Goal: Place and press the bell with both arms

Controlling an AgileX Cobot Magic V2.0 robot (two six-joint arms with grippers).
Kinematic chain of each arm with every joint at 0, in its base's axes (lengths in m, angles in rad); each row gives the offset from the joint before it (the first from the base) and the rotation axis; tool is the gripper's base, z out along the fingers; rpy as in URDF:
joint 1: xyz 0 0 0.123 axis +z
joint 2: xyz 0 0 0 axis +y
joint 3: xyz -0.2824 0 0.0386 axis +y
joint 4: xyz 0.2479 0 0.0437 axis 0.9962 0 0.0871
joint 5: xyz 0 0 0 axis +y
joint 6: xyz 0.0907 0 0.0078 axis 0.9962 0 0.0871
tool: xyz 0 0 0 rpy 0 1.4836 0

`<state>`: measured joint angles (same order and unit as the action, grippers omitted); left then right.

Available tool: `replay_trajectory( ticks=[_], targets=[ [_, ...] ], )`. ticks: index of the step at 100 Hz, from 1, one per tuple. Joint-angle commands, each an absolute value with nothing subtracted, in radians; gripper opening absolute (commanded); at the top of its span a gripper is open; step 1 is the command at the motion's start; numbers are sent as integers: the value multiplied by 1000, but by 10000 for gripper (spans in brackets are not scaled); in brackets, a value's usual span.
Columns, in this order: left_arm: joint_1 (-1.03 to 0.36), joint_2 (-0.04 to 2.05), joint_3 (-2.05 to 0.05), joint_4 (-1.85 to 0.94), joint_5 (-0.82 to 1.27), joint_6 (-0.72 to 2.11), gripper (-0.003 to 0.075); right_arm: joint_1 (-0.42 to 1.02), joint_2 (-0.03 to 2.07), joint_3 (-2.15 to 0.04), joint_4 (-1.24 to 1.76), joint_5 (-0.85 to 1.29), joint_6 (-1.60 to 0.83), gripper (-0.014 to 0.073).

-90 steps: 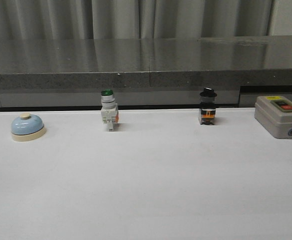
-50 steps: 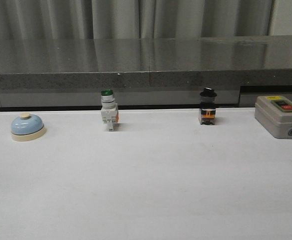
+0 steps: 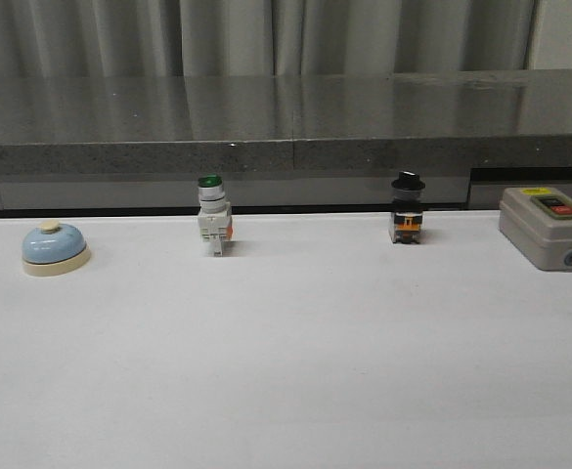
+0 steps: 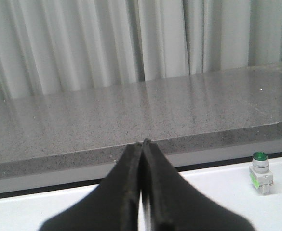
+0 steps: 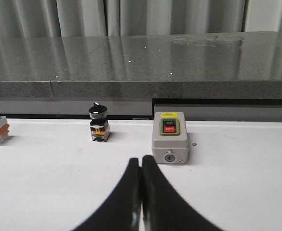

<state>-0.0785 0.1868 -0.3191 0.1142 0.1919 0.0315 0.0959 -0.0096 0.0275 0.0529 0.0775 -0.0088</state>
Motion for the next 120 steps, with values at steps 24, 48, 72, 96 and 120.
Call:
replay_trajectory(
  ticks=[24,48,72,96,120],
  targets=[
    [-81,550,-582,105,209,29,-19,92,-29,13,46,-11,-13,-60],
    [-81,825,-711,48,225,29,55,92,-29,13,46,-11,-13,-60],
    [-81,1065,-824,45,225,29,517,92,-29,13,46,-11,-13,-60],
    [-81,1320,-973,45,281,29,621,92,-29,13,46,-11,-13,-60],
    [-81,1585,-1228,25,533,29,621,92,-29,13,46,-11,-13,-60]
  ],
)
